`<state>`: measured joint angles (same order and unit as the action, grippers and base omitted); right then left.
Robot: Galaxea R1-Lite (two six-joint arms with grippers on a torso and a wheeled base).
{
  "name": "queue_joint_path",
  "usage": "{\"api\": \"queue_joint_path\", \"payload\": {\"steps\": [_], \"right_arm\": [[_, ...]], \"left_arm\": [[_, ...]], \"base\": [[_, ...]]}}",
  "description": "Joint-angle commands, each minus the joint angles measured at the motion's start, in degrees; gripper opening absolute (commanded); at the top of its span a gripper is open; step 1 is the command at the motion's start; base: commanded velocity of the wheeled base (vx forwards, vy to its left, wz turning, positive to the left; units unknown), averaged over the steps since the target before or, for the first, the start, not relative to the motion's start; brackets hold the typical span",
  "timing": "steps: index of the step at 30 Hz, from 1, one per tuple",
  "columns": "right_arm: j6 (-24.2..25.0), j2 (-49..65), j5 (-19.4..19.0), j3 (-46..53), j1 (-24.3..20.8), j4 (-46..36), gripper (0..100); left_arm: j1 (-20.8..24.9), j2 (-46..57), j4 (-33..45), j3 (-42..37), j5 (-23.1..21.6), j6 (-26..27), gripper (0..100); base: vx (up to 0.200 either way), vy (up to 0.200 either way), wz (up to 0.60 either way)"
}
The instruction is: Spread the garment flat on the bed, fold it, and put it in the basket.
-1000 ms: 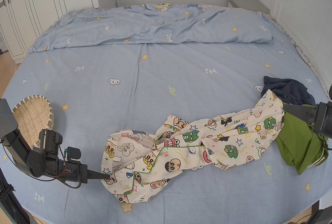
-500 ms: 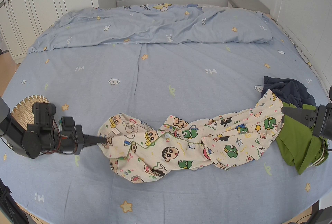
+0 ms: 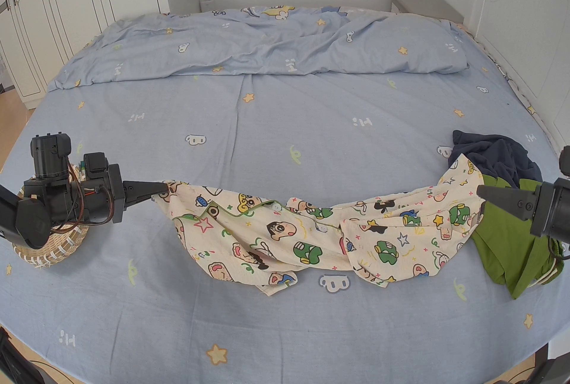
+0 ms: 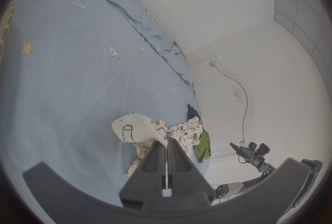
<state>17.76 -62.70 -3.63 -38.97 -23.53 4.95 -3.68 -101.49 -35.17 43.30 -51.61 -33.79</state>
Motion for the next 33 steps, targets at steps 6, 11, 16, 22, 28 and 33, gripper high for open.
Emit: {"api": "queue_joint_path", "payload": {"steps": [6,11,16,22,28,33], "right_arm": [[-0.89,-9.29,-0.32,2.59,-4.42,-0.47,100],[-5.72,-15.79,-0.67,1.44,-4.25,1.12,100],[-9.32,-25.90,-1.73,-1.54,-4.25,5.25,100],[-9.06,-41.98,-4.89,-4.27,-5.39,19.22,100],[-9.06,-45.59,-1.46,-3.92,-9.17,22.12,100],[-9.06,-46.73,2.84,-5.24,-10.93,22.12,100]], "left_arm": [[3.15,2.61,-0.16,-2.43,-0.06,0.31,0],[4.38,2.35,-0.25,-3.13,-0.06,0.48,0],[4.38,2.35,-0.25,-3.13,-0.06,0.48,0],[4.03,2.17,-0.25,-3.13,-0.06,0.48,0],[3.86,1.29,-0.34,-2.96,-0.06,0.48,0],[3.68,1.29,-0.34,-2.87,-0.06,0.48,0]], "base": [[0.000,0.000,0.00],[0.000,0.000,0.00],[0.000,0.000,0.00],[0.000,0.000,0.00],[0.000,0.000,0.00],[0.000,0.000,0.00]]}}
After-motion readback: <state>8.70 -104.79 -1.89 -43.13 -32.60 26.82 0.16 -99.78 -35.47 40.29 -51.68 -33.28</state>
